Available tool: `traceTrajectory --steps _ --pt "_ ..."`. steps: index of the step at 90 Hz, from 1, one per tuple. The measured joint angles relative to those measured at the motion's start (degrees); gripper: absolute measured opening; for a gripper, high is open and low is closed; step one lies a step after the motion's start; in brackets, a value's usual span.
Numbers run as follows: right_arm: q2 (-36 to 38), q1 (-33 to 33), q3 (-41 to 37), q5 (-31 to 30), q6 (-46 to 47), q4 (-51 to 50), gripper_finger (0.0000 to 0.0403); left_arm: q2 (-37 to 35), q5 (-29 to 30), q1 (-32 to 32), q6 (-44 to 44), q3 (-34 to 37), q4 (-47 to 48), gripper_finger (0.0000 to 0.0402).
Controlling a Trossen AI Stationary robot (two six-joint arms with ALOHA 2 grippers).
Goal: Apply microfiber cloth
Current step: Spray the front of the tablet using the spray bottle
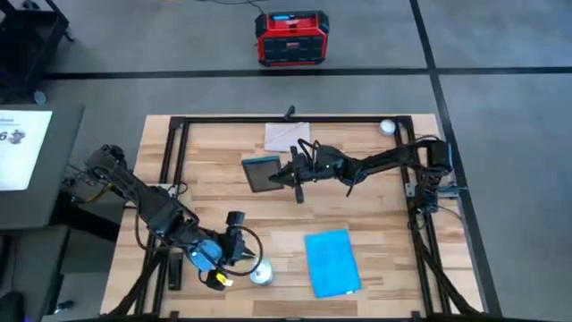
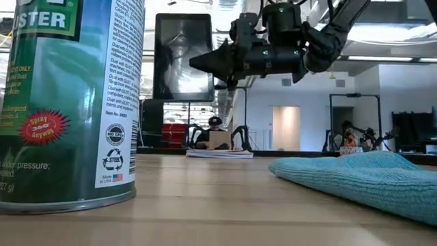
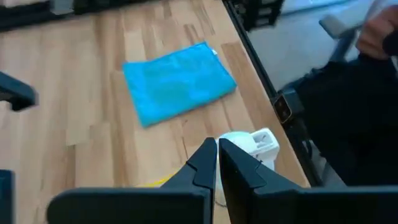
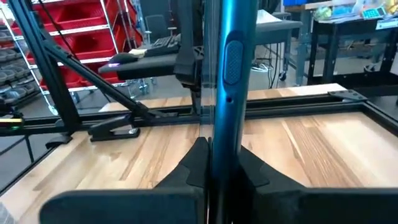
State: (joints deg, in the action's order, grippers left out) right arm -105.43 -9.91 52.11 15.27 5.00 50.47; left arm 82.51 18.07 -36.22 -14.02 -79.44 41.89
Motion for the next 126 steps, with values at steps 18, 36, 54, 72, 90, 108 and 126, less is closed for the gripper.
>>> traceTrajectory --steps 18,36,54,72,90,108,126 --pt "0.01 0.63 -0.05 -4.18 -0.5 -0.54 0.0012 1.24 -2.62 2.4 2.46 0.0 0.3 0.0" --pt "0.02 2.96 -0.05 -12.89 -2.22 -0.59 0.0012 1.24 -4.36 2.64 2.36 0.0 0.28 0.0" --pt "-0.48 4.14 0.01 -13.94 -0.58 -0.29 0.0012 1.21 -4.48 2.66 2.31 0.0 0.26 0.0" --pt "-4.38 3.93 1.64 -13.99 1.0 -0.13 0.0012 1.53 -5.03 2.59 1.28 0.01 0.19 0.0" --pt "-5.68 4.07 2.46 -13.72 2.13 1.99 0.0012 2.09 -5.81 2.43 -0.41 0.04 1.03 0.0" --pt "-5.68 4.24 2.48 -13.54 2.12 1.91 0.0012 2.07 -5.89 2.39 -0.54 0.04 0.98 0.0" --pt "-5.68 4.26 2.48 -13.53 2.11 1.61 0.0012 2.07 -6.24 2.83 -0.35 0.04 0.77 0.0"
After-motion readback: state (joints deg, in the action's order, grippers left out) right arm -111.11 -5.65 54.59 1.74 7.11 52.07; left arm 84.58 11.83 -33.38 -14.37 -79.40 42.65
